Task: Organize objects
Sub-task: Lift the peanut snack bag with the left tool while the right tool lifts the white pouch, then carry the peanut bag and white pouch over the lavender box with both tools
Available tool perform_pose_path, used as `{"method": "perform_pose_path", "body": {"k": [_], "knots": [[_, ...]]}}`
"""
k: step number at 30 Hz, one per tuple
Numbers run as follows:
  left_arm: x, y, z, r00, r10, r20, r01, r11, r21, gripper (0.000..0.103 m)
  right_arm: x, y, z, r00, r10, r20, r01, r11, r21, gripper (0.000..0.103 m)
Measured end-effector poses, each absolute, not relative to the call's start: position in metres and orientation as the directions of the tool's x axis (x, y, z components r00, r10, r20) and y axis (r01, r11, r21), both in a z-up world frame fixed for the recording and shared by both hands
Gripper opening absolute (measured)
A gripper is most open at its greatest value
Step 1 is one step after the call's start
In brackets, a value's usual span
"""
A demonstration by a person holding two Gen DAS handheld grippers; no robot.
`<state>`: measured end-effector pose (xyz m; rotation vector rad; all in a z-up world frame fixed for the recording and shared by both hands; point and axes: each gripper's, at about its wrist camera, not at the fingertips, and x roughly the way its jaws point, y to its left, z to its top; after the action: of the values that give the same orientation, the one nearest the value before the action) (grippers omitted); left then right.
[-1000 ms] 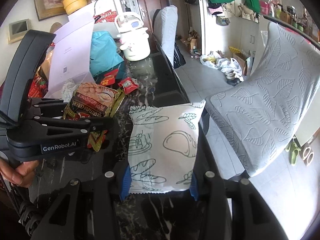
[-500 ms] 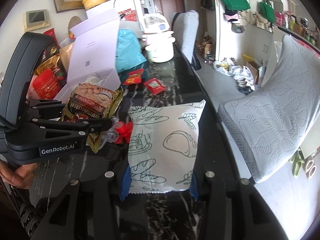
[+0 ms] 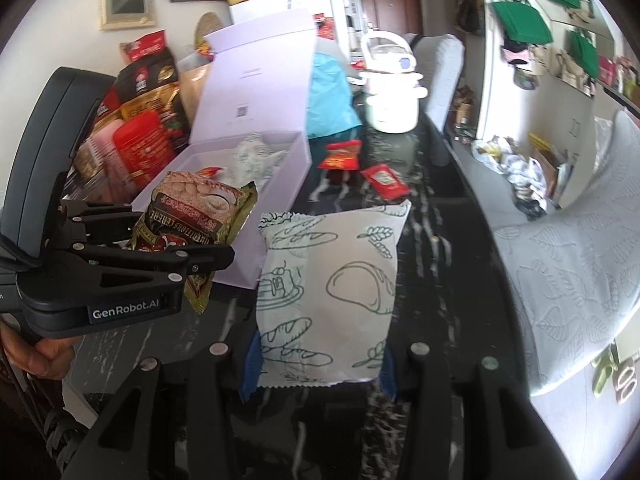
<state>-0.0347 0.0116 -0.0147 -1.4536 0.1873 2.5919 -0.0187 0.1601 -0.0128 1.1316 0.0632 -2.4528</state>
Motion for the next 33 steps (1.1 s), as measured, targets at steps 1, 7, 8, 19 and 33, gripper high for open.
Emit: {"method": "perform_pose_path", "body": {"k": [1, 7, 8, 19, 33], "knots": [[-0.033, 0.008, -0.015, -0.515, 0.076, -0.854, -0.192, -0.981, 0.029, 0.036, -0.019, 0.156, -0.013, -0.566, -0.375, -0.734, 0.417, -0.899, 0.138, 0.048], [-0.022, -0.014, -0.015, -0.522, 0.044, -0.852, -0.133, -0.991, 0.031, 0.036, -0.016, 0.134, -0.012, -0.543, -0.414, -0.731, 0.479, -0.867, 0.136, 0.048], [-0.02, -0.018, -0.015, -0.523, 0.04, -0.852, -0.125, -0.992, 0.03, 0.036, -0.015, 0.13, -0.012, -0.539, -0.42, -0.73, 0.488, -0.862, 0.136, 0.048], [0.0, -0.053, -0.017, -0.526, 0.017, -0.851, -0.074, -0.997, 0.026, 0.036, -0.002, 0.096, -0.013, -0.509, -0.449, -0.734, 0.548, -0.827, 0.126, 0.048], [0.017, -0.087, -0.019, -0.529, 0.013, -0.848, -0.054, -0.998, 0.018, 0.036, 0.015, 0.06, -0.013, -0.487, -0.463, -0.741, 0.584, -0.803, 0.117, 0.048]]}}
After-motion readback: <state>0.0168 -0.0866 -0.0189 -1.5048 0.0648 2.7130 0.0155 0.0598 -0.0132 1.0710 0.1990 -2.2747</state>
